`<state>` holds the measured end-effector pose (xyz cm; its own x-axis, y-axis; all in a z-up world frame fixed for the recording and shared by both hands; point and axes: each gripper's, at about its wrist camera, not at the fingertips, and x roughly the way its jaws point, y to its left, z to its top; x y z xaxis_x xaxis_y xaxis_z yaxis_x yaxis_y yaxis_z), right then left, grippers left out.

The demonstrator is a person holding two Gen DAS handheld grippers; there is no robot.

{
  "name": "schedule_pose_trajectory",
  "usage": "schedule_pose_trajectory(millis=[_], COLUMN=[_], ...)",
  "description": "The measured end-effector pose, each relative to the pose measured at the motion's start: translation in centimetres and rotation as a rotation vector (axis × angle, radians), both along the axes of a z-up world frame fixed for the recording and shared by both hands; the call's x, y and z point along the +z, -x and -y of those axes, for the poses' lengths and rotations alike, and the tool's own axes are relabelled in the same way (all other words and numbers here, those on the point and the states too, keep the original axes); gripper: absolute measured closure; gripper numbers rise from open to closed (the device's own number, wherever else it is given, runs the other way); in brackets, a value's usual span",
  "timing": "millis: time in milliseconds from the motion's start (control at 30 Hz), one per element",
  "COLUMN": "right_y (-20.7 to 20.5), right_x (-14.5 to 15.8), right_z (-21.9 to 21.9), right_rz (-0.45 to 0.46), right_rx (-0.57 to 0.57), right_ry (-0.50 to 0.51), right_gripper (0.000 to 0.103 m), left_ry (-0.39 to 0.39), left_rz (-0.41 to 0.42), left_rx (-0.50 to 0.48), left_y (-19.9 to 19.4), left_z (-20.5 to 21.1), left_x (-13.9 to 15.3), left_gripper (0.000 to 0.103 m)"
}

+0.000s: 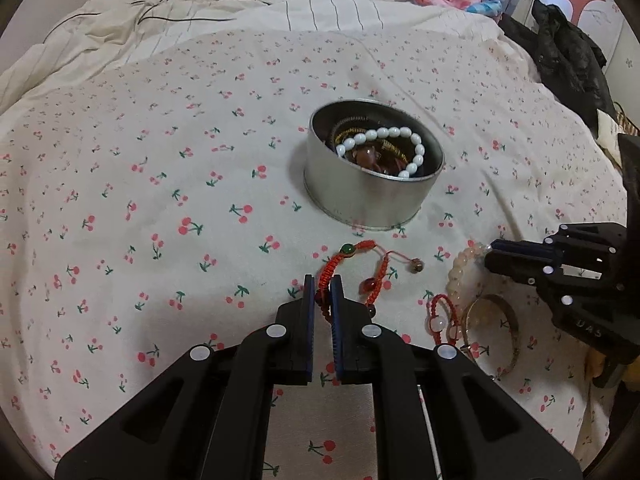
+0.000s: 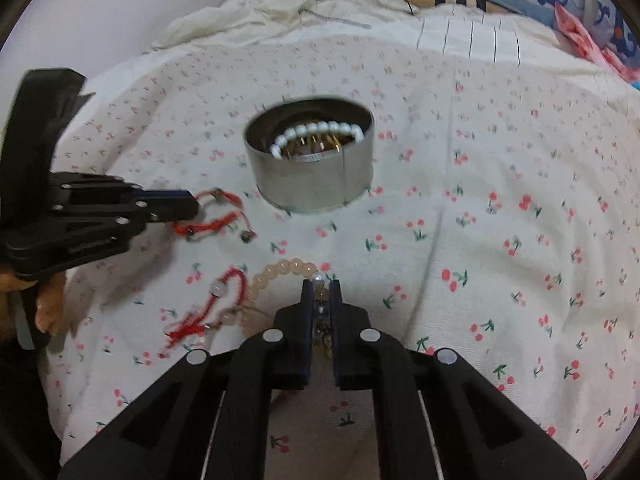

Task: Organize jewelry
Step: 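Carry the red bracelet into the tin with the left gripper while the right grasps the peach bracelet, then lower the peach bead bracelet into the silver tin and open the right gripper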

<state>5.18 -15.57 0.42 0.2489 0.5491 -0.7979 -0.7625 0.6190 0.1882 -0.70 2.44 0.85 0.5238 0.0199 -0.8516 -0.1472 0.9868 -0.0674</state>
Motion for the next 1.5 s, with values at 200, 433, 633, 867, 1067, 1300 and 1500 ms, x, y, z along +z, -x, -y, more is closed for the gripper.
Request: schedule_pose_trajectory(millis=[200,433,633,867,1067,1300,1500], right_y=[-0.9,-0.9,-1.5,-1.6,-1.8,-2.2,-2.5], right_x=[2.1,4.6,5.7,5.7,5.7,5.6,5.5], right_z=[2.2,3.3,4.5,4.4,4.5,4.7,5.0], right_rz=[-0.028,-0.055,-0.141,-0.156,-0.154,-0.165,-0.182], right_rx=[-0.048,-0.026,-0.003,-0.001,-0.009,-0.020,-0.032], right_ry=[-0.160,-0.363,-0.515,-0.529,-0.535,-0.551,-0.563], right_gripper=[0.094,0.094,0.094,0.094,0.094,0.094,0.094], left_ry=[0.001,0.003,0.007,0.017,0.025,0.021,0.050], left_rz=[0.037,0.076,0.090,0.129,0.163,0.217,0.239], left_rx=[0.002,-0.003,0.002,-0.005,-0.011,-0.041,-0.040], left_y=[0.2,0.4,0.5,0.9,0.9,-0.2,-3.1], left_z=[0.0,-0.1,-0.3,-0.1,0.0,1.0,0.8], left_x=[1.1,2.1,2.4,3.4,4.4,6.4,7.0], left_gripper=[0.096,0.096,0.096,0.096,0.096,0.096,0.096])
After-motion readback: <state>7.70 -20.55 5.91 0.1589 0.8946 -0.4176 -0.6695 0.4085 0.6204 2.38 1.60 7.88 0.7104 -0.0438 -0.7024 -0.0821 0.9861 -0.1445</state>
